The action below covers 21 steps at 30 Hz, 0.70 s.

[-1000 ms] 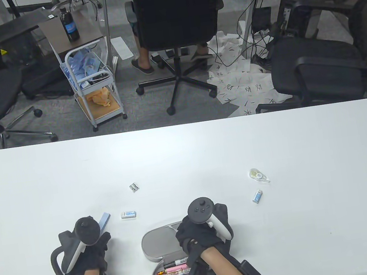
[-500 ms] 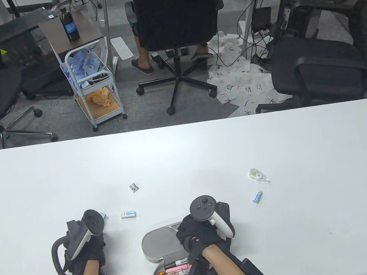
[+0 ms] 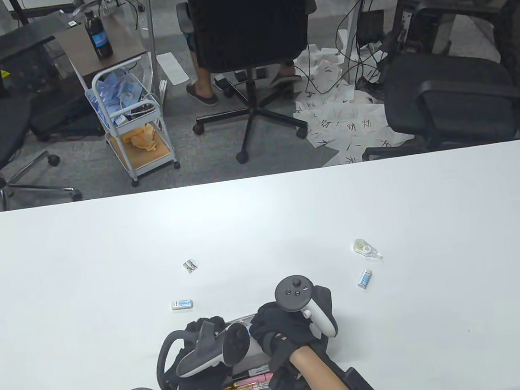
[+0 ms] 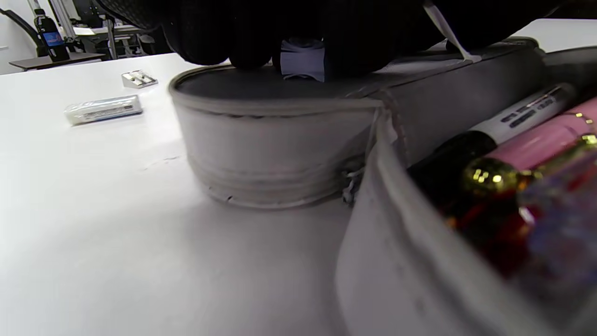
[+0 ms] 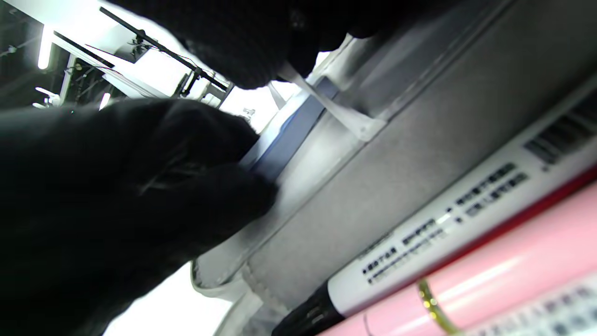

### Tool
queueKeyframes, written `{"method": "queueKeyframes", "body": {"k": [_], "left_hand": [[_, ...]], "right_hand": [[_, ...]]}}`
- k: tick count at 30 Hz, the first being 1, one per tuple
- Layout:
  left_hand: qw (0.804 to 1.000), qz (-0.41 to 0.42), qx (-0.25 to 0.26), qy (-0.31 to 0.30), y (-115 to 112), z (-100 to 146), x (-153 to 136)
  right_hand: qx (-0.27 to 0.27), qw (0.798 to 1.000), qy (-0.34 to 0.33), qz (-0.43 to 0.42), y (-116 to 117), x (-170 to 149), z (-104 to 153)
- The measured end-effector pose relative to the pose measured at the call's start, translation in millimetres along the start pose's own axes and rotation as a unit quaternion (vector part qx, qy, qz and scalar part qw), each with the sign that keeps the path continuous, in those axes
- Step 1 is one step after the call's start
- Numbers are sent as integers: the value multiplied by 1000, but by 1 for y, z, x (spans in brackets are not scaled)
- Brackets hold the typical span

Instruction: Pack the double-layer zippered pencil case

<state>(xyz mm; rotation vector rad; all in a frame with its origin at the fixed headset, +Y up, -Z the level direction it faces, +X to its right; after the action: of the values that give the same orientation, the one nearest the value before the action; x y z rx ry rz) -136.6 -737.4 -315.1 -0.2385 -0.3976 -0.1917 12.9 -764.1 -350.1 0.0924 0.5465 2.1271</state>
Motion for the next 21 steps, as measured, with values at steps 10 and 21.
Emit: {"method": "queueKeyframes", "body": {"k": [10,21], "left_hand": [[992,109,17,60,2,39,-50],[981,167,-94,-27,-36,61,-60]], "right_hand": [[-87,985,-12,147,-43,23,18],[41,959,41,277,-46,-23,-11]]}}
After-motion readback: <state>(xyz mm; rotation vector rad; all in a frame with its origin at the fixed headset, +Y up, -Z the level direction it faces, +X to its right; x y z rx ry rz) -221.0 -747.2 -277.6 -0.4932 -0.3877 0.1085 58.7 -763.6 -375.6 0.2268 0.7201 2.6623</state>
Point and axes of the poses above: the tracker on the back of each hand, its own x axis roughly to the thumb side, its own z axis roughly from the fingertips to the wrist, y = z × x, the point moved 1 cm from there along -z, roughly from the wrist to the fingertips, and after that the axes turned 4 degrees about -z, right-handed, at the moved point
